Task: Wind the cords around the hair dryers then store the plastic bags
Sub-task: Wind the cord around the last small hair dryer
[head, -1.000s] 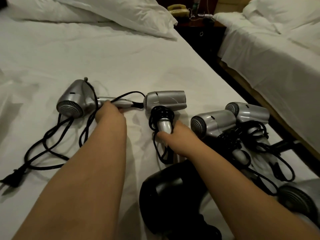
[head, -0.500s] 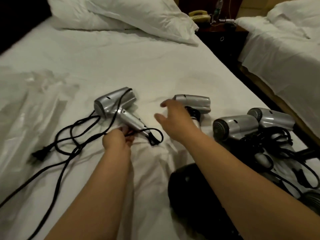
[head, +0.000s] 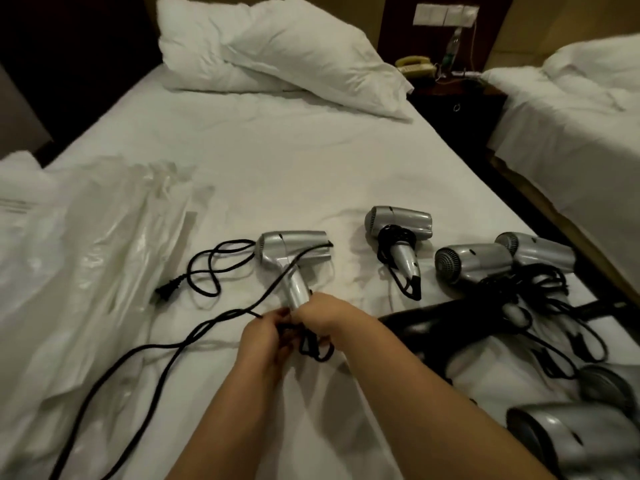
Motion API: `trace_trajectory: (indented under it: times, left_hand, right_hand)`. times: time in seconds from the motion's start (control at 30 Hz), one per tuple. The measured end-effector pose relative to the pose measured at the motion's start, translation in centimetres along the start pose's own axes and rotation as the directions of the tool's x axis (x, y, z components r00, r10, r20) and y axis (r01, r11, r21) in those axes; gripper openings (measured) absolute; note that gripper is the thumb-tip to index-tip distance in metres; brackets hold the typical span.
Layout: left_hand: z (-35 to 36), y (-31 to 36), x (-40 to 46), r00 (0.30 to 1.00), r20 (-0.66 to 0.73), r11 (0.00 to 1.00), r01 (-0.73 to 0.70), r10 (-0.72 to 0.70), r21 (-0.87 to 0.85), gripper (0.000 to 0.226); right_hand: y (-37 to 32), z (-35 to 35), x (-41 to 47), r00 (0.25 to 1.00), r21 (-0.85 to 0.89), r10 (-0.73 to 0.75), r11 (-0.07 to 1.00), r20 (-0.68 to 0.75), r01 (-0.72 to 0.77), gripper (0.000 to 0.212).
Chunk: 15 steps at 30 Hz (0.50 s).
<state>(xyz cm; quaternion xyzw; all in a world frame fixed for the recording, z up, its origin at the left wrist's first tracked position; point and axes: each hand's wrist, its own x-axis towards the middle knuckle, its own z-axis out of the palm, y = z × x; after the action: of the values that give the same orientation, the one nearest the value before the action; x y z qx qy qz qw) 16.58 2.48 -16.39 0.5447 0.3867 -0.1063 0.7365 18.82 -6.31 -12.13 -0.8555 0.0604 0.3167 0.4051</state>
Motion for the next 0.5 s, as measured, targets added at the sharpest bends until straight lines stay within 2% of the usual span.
trace_trajectory:
  times: [0.07,0.13,0.2,0.3,0.33,0.37,0.4,0.47,0.5]
  left_hand:
    - [-1.2,-1.7,-2.0,1.000,0.024,1.000,-0.012,0.012,0.002,0.022]
    - [-2.3,-3.5,-4.1,0.999,0.045,0.996,-0.015,0.011,0.087,0.021]
    - [-3.7,-5.1,-6.5,0.999,0.047,0.985,-0.018,0.010,0.171,0.021]
    - [-6.2,-7.0,-9.9,0.996,0.088,0.969,-0.012,-0.010,0.249,0.018]
    - [-6.9,-7.4,-10.9,0.997,0.078,0.957,-0.044,0.022,0.286,0.019]
    - [-7.6,-7.7,-12.2,0.994,0.035,0.932,-0.110,0.104,0.346,0.020]
    - [-8.1,-7.7,-13.2,0.967,-0.026,0.873,-0.215,0.252,0.438,0.020]
    - [-9.0,-7.3,-15.9,0.790,-0.069,0.678,-0.474,0.610,0.563,0.006]
    - [-9.2,-7.0,-16.4,0.720,-0.035,0.588,-0.537,0.693,0.605,0.014]
  right_hand:
    - [1.7,1.6,-2.4,1.000,0.153,0.022,0.988,-0.014,-0.019,0.037]
    - [3.7,3.5,-4.8,0.999,0.278,0.034,0.960,-0.024,-0.026,0.038]
    - [5.6,5.4,-7.6,0.998,0.396,0.049,0.918,-0.026,-0.035,0.023]
    - [7.4,7.2,-11.6,0.997,0.420,0.054,0.907,-0.058,-0.025,0.021]
    - [7.8,7.6,-12.7,0.996,0.417,0.047,0.909,-0.082,-0.008,0.019]
    - [7.8,7.8,-14.3,0.994,0.404,0.039,0.915,-0.104,0.007,0.016]
    - [7.9,7.9,-15.5,0.991,0.385,0.023,0.922,-0.129,0.029,0.014]
    - [8.0,8.1,-18.1,0.985,0.333,-0.028,0.939,-0.171,0.084,0.011]
    - [8.0,8.1,-19.1,0.981,0.316,-0.062,0.941,-0.186,0.119,0.012]
